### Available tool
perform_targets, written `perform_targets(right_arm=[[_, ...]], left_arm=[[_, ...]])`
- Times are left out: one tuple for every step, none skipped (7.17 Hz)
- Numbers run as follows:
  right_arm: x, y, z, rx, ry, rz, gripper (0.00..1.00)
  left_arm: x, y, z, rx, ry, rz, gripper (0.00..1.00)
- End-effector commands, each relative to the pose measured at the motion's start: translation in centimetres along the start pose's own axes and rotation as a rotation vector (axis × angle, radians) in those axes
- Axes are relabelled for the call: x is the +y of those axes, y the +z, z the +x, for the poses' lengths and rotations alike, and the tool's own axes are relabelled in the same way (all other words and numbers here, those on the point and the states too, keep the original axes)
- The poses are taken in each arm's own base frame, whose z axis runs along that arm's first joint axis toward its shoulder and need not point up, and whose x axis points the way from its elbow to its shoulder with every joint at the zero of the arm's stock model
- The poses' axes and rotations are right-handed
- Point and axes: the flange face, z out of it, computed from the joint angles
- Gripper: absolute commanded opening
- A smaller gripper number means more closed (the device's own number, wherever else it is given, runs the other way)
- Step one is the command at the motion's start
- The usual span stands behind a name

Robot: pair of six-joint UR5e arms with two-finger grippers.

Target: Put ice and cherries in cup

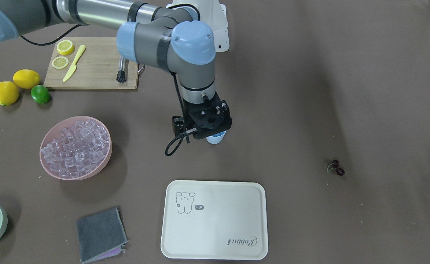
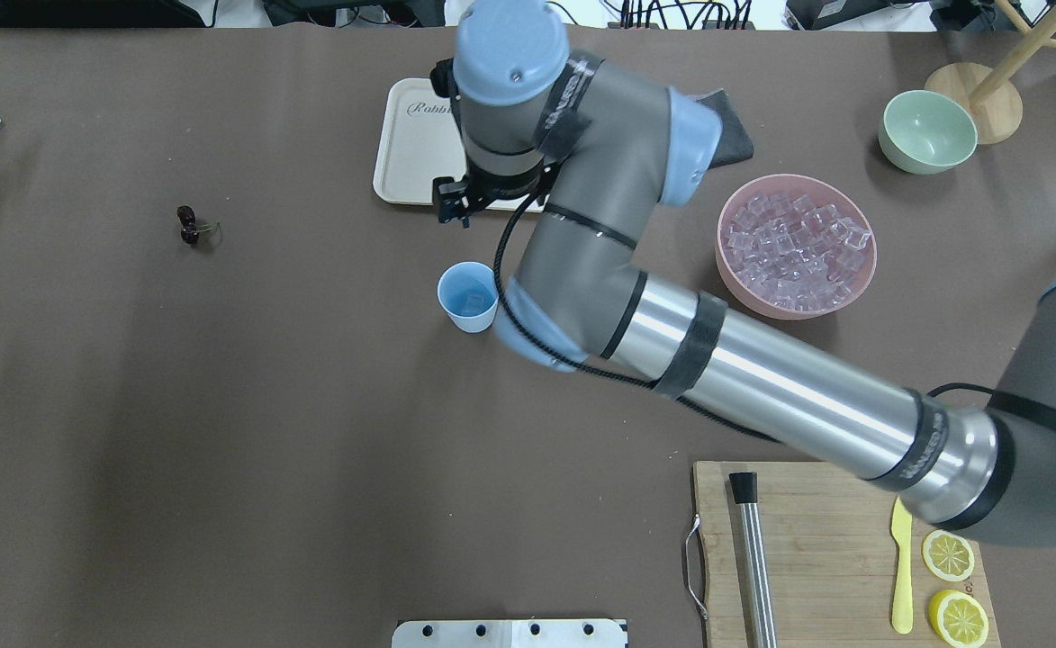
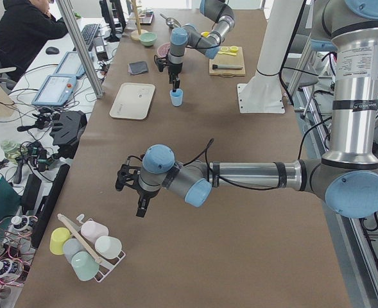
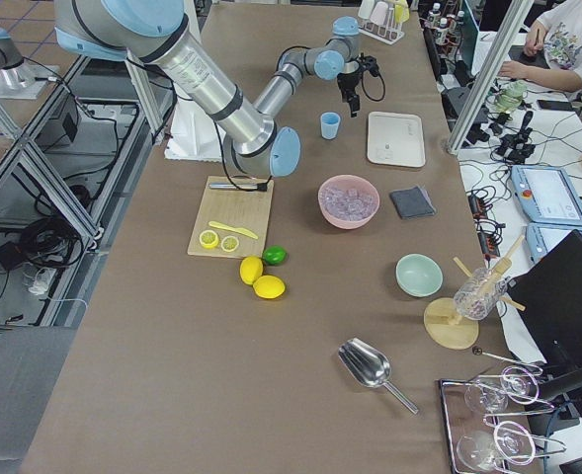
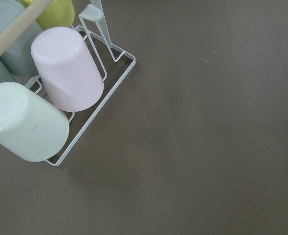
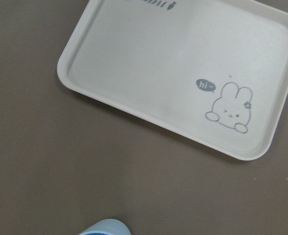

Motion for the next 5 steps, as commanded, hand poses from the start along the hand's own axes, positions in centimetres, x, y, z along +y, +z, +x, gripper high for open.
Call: perform_targets(right_arm=[[1.6,-1.6,16.7,-0.03,-0.161,-0.051,0.95],[3.5,-0.6,22.5,0.003,-0.157,-0.072,0.95],[5.3,1.1,25.4,0.036,-0.276,-0.098,0.95],[6.0,2.4,26.1,0.115,-0.29,-0.092,0.95],[7.4,4.6,25.9,0.194,-0.326,-0.099,0.95]], left_arm=[[0.1,0.6,0.5,0.003,0.009,-0.011,0.98],[0.1,0.6,0.6,0.005,0.011,-0.012,0.98],[0.1,0.7,0.5,0.006,0.01,-0.013,0.98],[0.2,0.8,0.6,0.006,0.013,-0.015,0.98],[0.2,0.8,0.6,0.006,0.013,-0.015,0.98]])
